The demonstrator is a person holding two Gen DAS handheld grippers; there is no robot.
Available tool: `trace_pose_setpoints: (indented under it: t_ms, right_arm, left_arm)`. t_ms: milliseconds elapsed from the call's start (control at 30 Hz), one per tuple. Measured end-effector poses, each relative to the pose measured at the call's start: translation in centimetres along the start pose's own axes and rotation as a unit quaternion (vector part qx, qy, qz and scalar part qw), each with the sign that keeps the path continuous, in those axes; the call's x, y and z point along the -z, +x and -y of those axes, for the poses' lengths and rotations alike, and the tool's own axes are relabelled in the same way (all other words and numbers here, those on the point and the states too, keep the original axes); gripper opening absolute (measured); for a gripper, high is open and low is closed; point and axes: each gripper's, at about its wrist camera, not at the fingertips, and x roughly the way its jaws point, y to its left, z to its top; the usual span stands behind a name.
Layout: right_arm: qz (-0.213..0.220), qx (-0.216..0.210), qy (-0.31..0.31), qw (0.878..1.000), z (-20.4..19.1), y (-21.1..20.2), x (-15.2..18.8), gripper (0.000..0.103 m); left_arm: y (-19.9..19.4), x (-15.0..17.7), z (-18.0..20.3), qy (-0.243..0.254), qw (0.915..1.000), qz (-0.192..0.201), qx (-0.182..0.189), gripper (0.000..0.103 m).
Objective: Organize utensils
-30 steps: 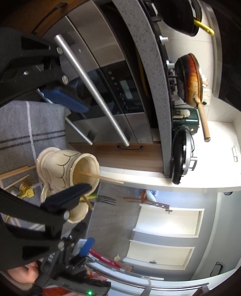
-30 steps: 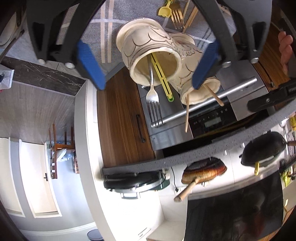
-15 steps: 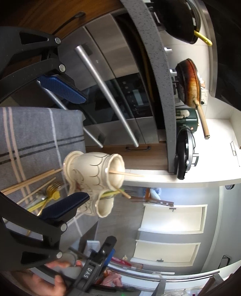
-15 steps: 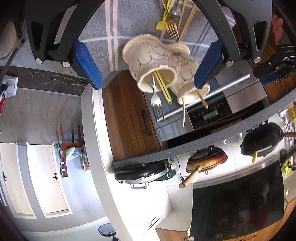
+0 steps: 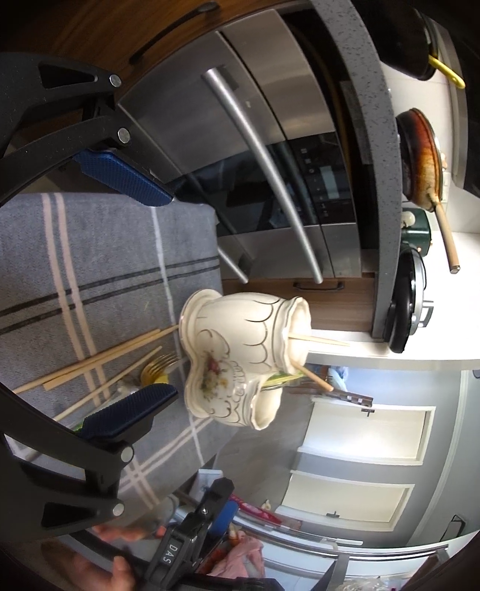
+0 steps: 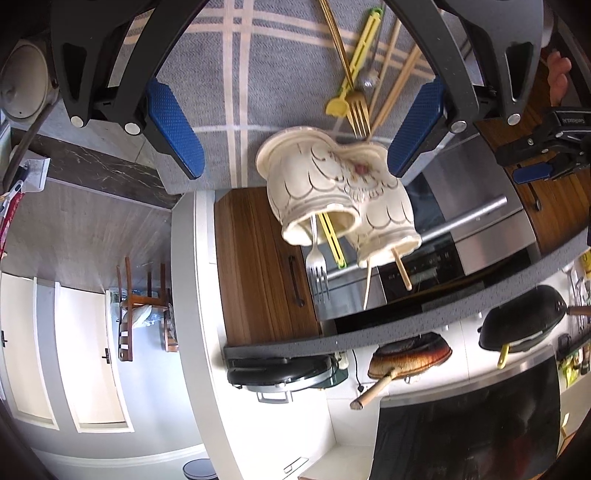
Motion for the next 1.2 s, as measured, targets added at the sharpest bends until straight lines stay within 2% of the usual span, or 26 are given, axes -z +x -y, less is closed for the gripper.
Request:
trace_pose_setpoints:
  t_ms: [400,600,733,833,933,1000,1100,1200]
  right_arm:
    - [-0.053,0.003,-0.016,0.998,0.0,0.8,2.5,0.098]
    - [-0.074,0.000,-0.018,0.997,0.2,1.0,3.3,0.098]
    - [-0.090,0.001,-0.020,0.996,0.3,1.4,3.8,0.098]
    - [-0.103,0.011,-0.021,0.994,0.5,1.9,4.1,0.098]
    - [-0.110,0.009,-0.017,0.994,0.6,2.2,4.2,0.098]
    - [-0.114,0.011,-0.023,0.993,0.4,2.4,4.2,0.098]
    - [-0.121,0.012,-0.035,0.992,0.1,2.7,4.4,0.098]
    - [-0.126,0.014,-0.051,0.991,-0.2,2.8,4.6,0.098]
  left_arm:
    - [1.4,2.6,0.0,0.007,0.9987,-0.051,0.001,0.096]
    - [3.4,4.0,0.0,0.014,0.9939,-0.110,-0.003,0.096]
    - [4.5,5.0,0.5,0.006,0.9895,-0.142,0.024,0.096]
    - [5.3,5.4,1.1,0.015,0.9871,-0.158,0.022,0.093]
    - [6.1,5.3,1.7,0.015,0.9849,-0.170,0.027,0.082]
    - [6.8,5.3,2.1,0.016,0.9826,-0.182,0.034,0.068]
    - [7.7,5.4,2.5,0.009,0.9796,-0.197,0.041,0.059]
    - [8.3,5.5,2.6,0.002,0.9776,-0.204,0.052,0.056]
